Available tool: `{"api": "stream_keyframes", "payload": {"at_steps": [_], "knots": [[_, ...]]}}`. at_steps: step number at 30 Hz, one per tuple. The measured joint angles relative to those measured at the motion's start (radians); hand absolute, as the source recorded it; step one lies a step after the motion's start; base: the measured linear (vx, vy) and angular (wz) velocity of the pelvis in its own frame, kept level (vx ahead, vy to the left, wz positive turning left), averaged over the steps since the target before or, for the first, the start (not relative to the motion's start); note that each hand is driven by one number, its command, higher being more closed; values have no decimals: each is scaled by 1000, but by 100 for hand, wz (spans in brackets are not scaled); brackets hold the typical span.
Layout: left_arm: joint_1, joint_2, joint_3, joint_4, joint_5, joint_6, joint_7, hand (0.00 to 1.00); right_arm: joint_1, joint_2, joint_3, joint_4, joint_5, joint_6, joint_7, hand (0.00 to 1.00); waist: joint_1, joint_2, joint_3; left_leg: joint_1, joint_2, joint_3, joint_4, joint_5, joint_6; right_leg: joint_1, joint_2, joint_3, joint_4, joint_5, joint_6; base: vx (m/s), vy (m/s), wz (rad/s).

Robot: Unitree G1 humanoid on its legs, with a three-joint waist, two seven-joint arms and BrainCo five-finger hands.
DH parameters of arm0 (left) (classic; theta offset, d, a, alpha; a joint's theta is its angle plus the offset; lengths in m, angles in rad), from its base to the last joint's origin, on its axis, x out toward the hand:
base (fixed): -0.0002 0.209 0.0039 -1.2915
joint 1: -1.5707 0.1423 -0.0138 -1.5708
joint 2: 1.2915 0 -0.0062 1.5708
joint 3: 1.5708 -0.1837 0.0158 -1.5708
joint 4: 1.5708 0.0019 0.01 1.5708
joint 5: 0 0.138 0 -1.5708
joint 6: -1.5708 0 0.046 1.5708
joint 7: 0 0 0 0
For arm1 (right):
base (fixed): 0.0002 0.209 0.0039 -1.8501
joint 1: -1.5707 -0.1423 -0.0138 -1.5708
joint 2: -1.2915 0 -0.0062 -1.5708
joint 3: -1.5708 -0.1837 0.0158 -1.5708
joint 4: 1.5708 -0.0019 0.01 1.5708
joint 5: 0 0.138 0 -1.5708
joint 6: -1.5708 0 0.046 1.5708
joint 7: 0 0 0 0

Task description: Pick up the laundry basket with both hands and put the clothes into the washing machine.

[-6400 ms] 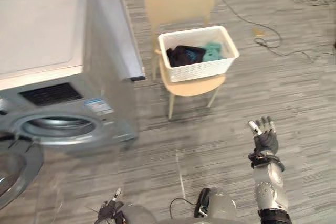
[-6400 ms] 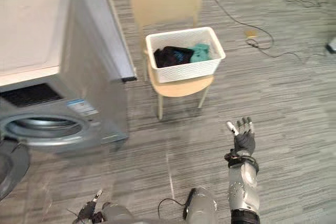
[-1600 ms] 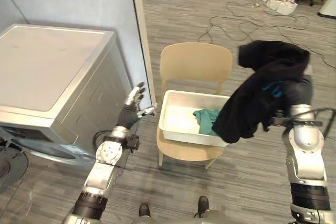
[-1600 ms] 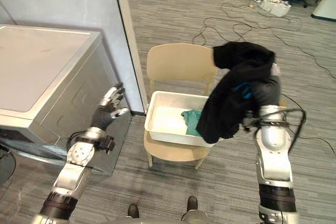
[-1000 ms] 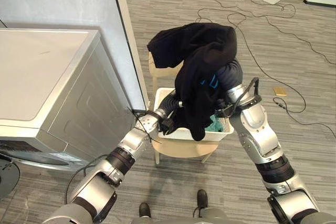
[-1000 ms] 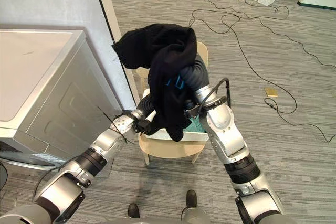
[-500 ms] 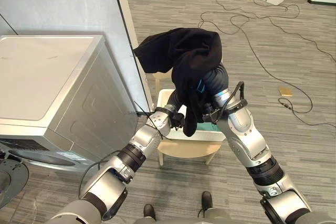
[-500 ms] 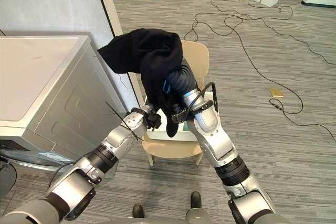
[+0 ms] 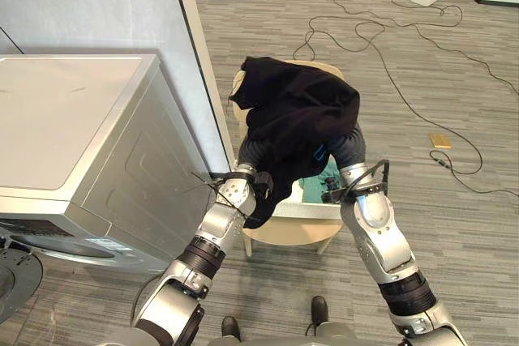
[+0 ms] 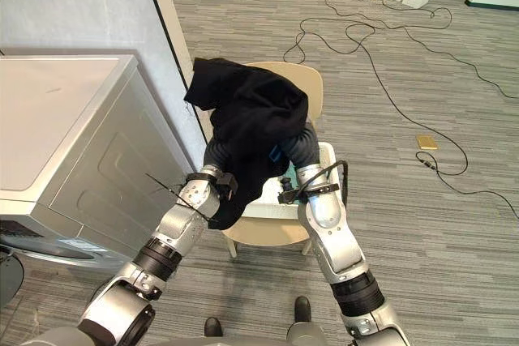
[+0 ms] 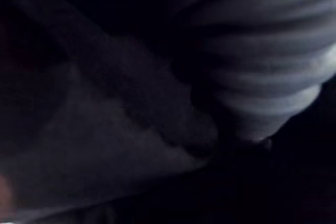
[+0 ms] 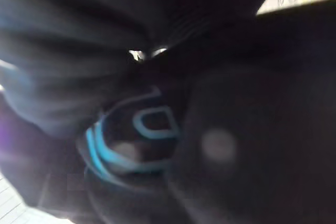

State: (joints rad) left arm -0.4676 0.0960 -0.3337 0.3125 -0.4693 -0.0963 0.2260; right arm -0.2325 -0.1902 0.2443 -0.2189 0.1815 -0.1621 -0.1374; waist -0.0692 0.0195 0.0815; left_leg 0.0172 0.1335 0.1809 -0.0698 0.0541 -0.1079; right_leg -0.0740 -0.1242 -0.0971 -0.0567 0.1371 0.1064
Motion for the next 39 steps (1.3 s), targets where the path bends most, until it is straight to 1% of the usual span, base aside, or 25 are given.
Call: {"api": "stream_keyframes", "payload": {"at_steps": [1, 2, 8, 12, 14, 16, 19, 21, 23, 26, 29, 31, 33, 35, 37, 38, 39], "knots": [[8, -3, 16, -17, 11, -1, 1, 100, 10, 6, -4, 0, -9, 13, -12, 0, -2, 0, 0, 2, 0, 3, 0, 0, 0, -1, 0, 3, 0, 0, 0, -9, -1, -11], [19, -7, 26, -34, 12, -2, 9, 100, 23, 10, -14, 0, -23, 16, -16, 0, -1, 0, 0, 6, 0, 10, -1, 0, 0, -1, 1, 10, 0, 0, 0, -8, 0, -11], [19, -15, 37, -46, 20, -2, 20, 100, 120, 33, -61, 0, -27, 19, -34, 0, -5, 0, 0, 10, -1, 21, -3, -1, 0, -4, 1, 18, -2, 0, 0, -27, -3, -6], [19, -15, 71, -74, 22, -2, 20, 100, 163, 38, -83, 0, -26, 20, -34, 0, -9, 5, -1, 3, -2, 44, -3, -1, 0, -28, 3, 45, 0, 3, 1, -30, -2, -16], [18, -14, 86, -78, 22, -3, 20, 100, 193, 43, -91, -1, -26, 21, -33, 0, -24, 15, 1, -4, -5, 51, -3, -1, 0, -39, 2, 52, 0, 7, 2, -19, 3, -16], [16, -15, 107, -78, 22, -3, 21, 100, 217, 46, -90, -1, -26, 33, -32, 0, -26, 23, 1, -4, -6, 73, -3, -5, 0, -55, 4, 75, 2, 11, 3, -11, 6, -27], [3, -14, 114, -77, 20, -3, 38, 100, 264, 46, -98, -2, -26, 37, -33, 0, -36, 40, 5, -11, -9, 101, -1, -10, 1, -78, 4, 103, 3, 18, 5, -6, 8, -26], [-19, -14, 141, -73, 12, -3, 43, 100, 293, 50, -104, -2, -26, 41, -33, 0, -46, 48, 8, -22, -12, 122, 0, -12, 2, -101, 5, 125, 4, 24, 6, -6, 5, -30], [-58, -11, 195, -65, -9, -4, 64, 100, 325, 62, -122, -3, -25, 46, -35, 0, -67, 57, 23, -20, -12, 140, 1, -15, 2, -110, 7, 143, 4, 28, 6, -3, -1, -29], [-91, -7, 252, -66, -60, -32, 85, 100, 381, 67, -170, -3, -35, 54, -39, 0, -80, 63, 31, -23, -6, 183, 8, -28, -3, -134, 18, 184, 4, 34, 6, 8, -11, -36], [-97, -19, 260, -71, -105, -43, 86, 100, 456, 81, -253, 13, -39, 62, -70, 0, -85, 76, 40, -26, 2, 194, 18, -37, -6, -139, 26, 192, 4, 33, 6, 33, -25, -15], [-97, -37, 264, -74, -130, -44, 87, 100, 489, 97, -307, 62, -65, 80, -85, 0, -84, 76, 41, -27, 8, 194, 18, -38, -6, -139, 32, 188, 4, 33, 6, 45, -36, 2], [-76, -60, 265, -118, -156, -45, 86, 100, 515, 111, -364, 174, -81, 113, -101, 0, -84, 76, 43, -30, 15, 185, 18, -37, -6, -135, 35, 178, 4, 32, 5, 40, -34, 10], [-48, -68, 266, -155, -158, -45, 82, 100, 520, 122, -383, 217, -101, 136, -103, 0, -83, 77, 44, -28, 18, 180, 18, -37, -6, -128, 36, 172, 3, 30, 3, 22, -18, 12], [25, -86, 266, -208, -158, -48, 68, 100, 537, 138, -408, 294, -148, 170, -100, 0, -80, 74, 46, -11, 27, 165, 25, -42, -12, -92, 39, 148, 0, 20, -2, 23, -19, 27], [43, -85, 267, -208, -158, -49, 61, 100, 546, 141, -413, 310, -157, 173, -99, 0, -79, 71, 47, -7, 30, 159, 35, -48, -14, -81, 40, 145, -2, 19, -3, 6, -17, 24], [92, -82, 277, -208, -158, -50, 56, 100, 546, 143, -419, 352, -177, 179, -93, 0, -77, 66, 50, -3, 41, 150, 64, -69, -17, -51, 43, 136, -15, 17, -6, -3, -17, 14]]}}
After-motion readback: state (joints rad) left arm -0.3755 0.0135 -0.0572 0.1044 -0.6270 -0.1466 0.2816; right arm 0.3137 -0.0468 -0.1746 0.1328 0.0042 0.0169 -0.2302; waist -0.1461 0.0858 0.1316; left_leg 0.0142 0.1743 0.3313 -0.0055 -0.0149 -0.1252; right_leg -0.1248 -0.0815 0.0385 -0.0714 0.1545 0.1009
